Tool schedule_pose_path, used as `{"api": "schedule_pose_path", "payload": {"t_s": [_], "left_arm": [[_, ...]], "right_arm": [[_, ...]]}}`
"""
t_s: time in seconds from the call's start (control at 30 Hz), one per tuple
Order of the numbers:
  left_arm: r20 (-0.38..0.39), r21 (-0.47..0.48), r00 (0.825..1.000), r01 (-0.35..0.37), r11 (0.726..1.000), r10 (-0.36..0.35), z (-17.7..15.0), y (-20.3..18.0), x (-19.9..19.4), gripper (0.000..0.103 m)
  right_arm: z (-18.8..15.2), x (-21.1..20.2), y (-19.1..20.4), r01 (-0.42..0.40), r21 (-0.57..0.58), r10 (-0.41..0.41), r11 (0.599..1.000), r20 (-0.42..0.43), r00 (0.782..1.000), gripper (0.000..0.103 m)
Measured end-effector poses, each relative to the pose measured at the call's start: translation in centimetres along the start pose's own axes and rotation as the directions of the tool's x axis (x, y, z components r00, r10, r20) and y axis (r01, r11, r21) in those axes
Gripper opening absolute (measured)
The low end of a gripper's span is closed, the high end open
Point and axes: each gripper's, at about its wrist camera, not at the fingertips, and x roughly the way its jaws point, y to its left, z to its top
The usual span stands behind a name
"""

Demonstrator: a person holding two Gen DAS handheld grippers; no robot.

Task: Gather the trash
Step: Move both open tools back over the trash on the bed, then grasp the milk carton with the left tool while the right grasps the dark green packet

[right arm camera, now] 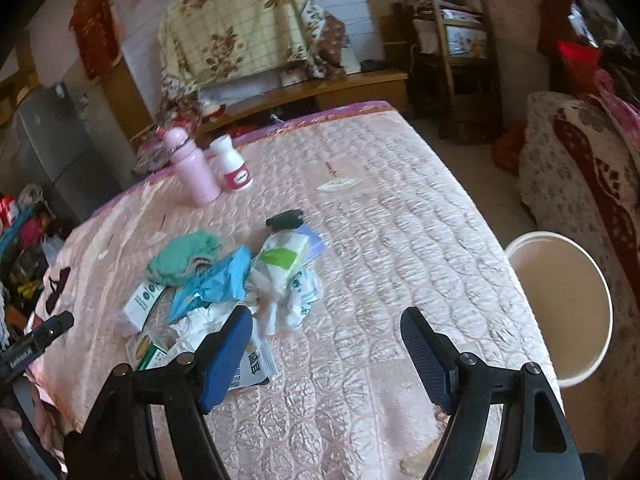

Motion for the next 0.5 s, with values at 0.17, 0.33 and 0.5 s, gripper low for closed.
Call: {"api": "schedule_pose_path", "payload": {"t_s": [0.17, 0.33, 0.5], "left_arm": [[-0.04, -0.021, 0.999, 0.018, 1.0, -0.019, 0.2, -0.3, 2.5, 0.076], [-0.068, -0.048, 0.994, 0.078, 0.996, -0.081, 1.2, -1.6, 5.1, 0.076], [-0.105, -0.018, 0.993, 0.06, 0.998, -0.061, 2.3, -2.7, 7.9, 0.076]], "right_arm": [[0.3, 2.5, 0.8, -0.012, -0.035, 0.01, 0.999, -0.036, 0.999, 0.079], [1.2, 4.7, 1.1, -0.004, -0.053, 0.001, 0.999, -0.057, 0.998, 0.079], [3.5, 7.6, 0.4, 0.015, -0.032, -0.017, 0.999, -0.065, 0.998, 0.079]]}}
